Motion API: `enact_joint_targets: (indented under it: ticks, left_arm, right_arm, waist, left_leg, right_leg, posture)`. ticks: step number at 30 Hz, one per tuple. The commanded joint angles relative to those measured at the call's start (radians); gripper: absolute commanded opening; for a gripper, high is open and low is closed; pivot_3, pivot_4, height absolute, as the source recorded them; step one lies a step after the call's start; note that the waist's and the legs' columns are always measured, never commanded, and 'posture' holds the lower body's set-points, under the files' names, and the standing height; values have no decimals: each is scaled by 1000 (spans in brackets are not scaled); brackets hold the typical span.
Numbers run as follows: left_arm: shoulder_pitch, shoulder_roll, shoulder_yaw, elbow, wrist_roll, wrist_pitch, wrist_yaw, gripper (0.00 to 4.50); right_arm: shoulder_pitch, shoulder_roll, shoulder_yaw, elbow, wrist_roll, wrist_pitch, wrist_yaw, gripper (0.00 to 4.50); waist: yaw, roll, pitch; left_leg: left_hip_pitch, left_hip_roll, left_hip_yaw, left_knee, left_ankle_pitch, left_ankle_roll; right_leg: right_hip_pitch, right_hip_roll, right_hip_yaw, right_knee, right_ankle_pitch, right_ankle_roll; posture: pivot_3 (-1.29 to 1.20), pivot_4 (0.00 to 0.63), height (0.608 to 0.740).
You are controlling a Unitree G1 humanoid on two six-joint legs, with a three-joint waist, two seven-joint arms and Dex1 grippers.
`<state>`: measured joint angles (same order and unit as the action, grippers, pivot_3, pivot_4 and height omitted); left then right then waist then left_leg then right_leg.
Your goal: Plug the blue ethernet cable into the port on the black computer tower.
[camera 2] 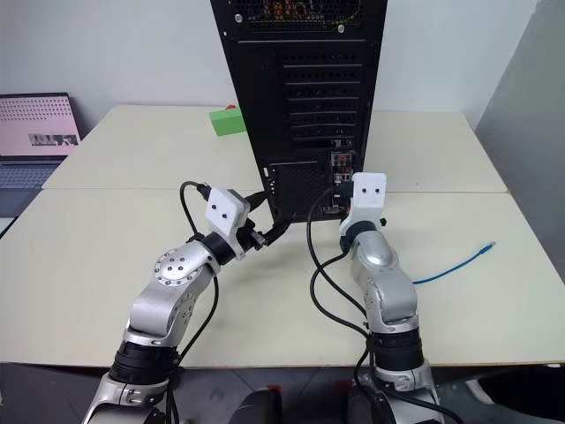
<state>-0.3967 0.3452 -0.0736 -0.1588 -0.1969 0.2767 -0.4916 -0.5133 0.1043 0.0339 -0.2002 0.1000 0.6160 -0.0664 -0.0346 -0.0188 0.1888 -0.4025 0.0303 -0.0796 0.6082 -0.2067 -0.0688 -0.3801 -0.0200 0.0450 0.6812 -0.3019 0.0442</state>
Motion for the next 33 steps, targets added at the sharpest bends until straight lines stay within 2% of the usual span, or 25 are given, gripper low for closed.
enact_joint_targets:
  ticks: [1,23,33]
  left_arm:
    - [-5,-7,7,-23,4,-19,2,3533]
    - [-5,-8,7,-24,8,-21,1,3533]
    - [-6,-10,5,-22,10,-25,-1,3533]
  right_arm:
    - [-23,-2,7,-4,-7,-23,4,0]
    - [-21,0,32,23,-28,-36,4,0]
    - [-96,59,-13,-20,13,42,-18,0]
  waist:
    - [0,0,0]
    - [-2,0,0]
    - [-7,0,0]
  left_leg:
    - [0,0,0,0,0,0]
    - [0,0,0,0,0,0]
    - [0,0,0,0,0,0]
  right_leg:
    - [0,0,0,0,0,0]
    - [0,0,0,0,0,0]
    - [0,0,0,0,0,0]
  posture:
    - [0,150,740]
    - [0,150,740]
    - [0,150,740]
